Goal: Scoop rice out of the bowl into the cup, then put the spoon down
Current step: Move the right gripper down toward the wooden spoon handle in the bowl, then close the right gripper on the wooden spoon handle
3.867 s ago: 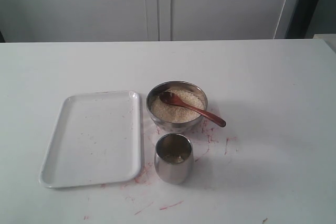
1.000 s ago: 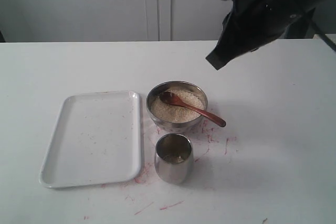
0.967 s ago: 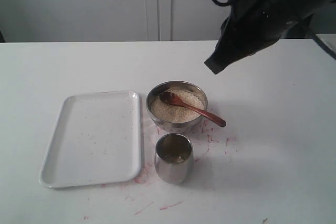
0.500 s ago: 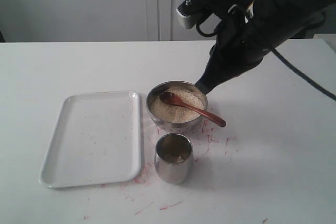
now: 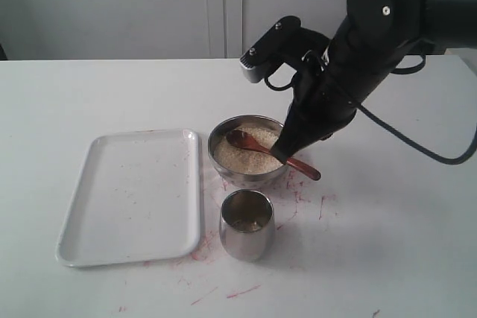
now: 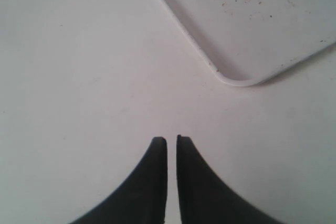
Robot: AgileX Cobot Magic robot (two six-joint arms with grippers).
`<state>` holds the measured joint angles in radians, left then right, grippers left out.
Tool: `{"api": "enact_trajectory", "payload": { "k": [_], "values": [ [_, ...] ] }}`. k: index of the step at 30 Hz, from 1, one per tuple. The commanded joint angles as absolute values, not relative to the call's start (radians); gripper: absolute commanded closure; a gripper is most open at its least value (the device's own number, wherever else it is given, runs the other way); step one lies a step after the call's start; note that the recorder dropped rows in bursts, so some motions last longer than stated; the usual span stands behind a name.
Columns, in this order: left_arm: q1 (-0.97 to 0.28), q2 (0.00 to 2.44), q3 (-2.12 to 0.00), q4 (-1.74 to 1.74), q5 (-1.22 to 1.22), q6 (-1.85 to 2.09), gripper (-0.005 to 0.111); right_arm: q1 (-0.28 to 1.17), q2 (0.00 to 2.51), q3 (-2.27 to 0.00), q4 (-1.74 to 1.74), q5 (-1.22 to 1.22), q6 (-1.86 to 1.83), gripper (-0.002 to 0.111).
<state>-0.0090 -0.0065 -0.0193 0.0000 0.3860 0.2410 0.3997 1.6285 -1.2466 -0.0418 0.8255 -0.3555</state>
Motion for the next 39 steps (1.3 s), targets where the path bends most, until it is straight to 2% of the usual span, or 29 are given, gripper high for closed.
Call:
{"api": "enact_trajectory", "payload": {
  "k": [1,3,8,11,39],
  "values": [
    [-0.013,0.000,-0.010,0.000,0.427,0.235,0.092,0.398,1.653,-1.242,-0.047,0.827,-0.363,0.097],
    [-0.013,0.000,-0.010,0.000,0.427,0.235,0.092,0.398,1.656,-1.242,-0.047,0.827,-0.363,0.089],
    [-0.013,0.000,-0.010,0.000,0.427,0.235,0.092,0.398,1.656,-1.242,-0.047,0.827,-0.363,0.060],
    [-0.013,0.000,-0.010,0.000,0.427,0.235,0.092,0.398,1.656,-1.242,-0.042,0.825,-0.363,0.049],
    [-0.013,0.000,-0.010,0.000,0.427,0.235,0.092,0.398,1.751,-1.242,0.014,0.813,-0.363,0.048]
  ]
}}
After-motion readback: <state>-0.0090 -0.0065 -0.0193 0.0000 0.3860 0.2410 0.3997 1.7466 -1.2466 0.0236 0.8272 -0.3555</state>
